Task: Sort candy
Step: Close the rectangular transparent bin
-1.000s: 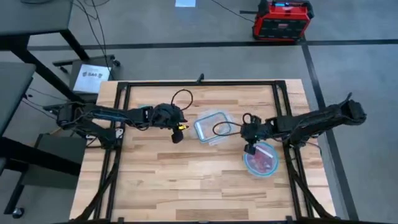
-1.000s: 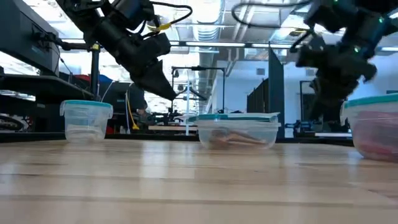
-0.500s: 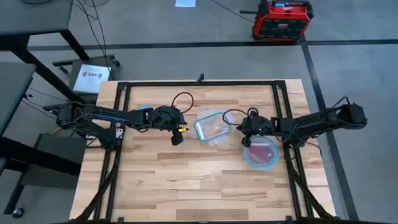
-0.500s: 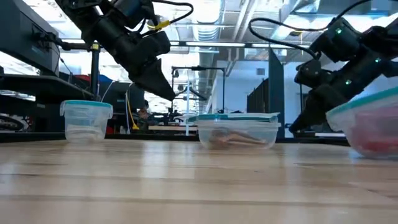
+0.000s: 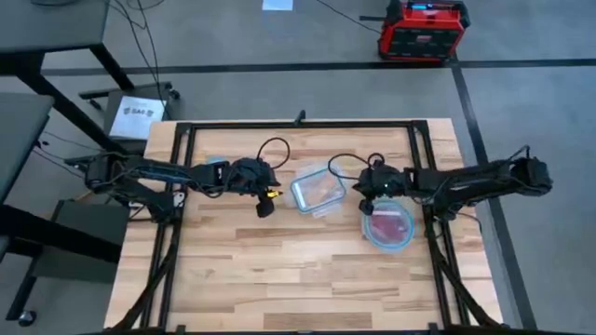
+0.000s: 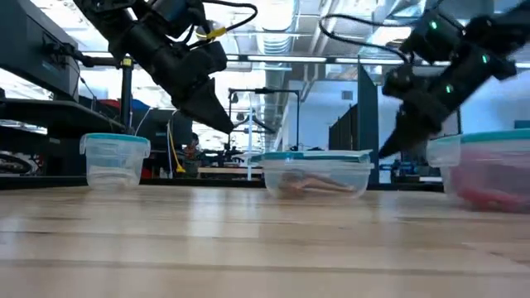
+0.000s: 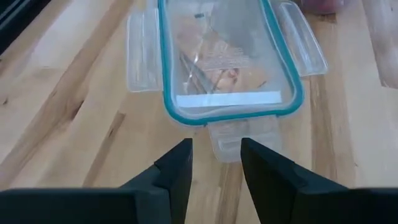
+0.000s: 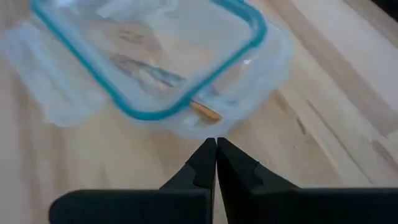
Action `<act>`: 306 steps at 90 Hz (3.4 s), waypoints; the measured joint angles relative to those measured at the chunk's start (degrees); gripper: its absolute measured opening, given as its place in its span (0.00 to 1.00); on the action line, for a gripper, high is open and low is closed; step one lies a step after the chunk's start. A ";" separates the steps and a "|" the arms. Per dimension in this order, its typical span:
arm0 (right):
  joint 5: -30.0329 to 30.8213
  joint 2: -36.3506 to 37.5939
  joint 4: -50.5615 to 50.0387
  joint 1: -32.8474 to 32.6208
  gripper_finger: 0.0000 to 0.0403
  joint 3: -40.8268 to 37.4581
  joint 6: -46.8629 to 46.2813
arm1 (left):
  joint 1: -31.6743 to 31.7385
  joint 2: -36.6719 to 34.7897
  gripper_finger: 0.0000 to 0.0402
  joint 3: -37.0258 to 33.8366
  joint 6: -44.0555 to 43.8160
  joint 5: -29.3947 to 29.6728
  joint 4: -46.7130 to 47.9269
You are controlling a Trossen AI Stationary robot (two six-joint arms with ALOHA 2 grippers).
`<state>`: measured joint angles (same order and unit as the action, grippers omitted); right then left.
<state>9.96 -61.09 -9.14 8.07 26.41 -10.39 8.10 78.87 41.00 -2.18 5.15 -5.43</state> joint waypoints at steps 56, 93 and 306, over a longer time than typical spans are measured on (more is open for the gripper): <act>-4.72 4.49 -36.47 -28.49 0.00 9.39 -40.11 | 0.00 0.00 0.31 -0.01 1.52 -0.01 1.63; 10.09 7.84 -47.63 -11.83 0.00 8.14 -29.92 | 0.00 -0.02 0.31 -0.01 1.69 -0.02 0.83; 22.41 -18.02 24.97 -9.95 0.00 -8.16 -12.23 | -0.59 -0.02 0.31 -0.01 2.59 -0.07 -0.01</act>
<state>32.37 -79.11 15.83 -1.88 18.25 -22.62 7.51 78.85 40.99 0.40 5.08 -5.44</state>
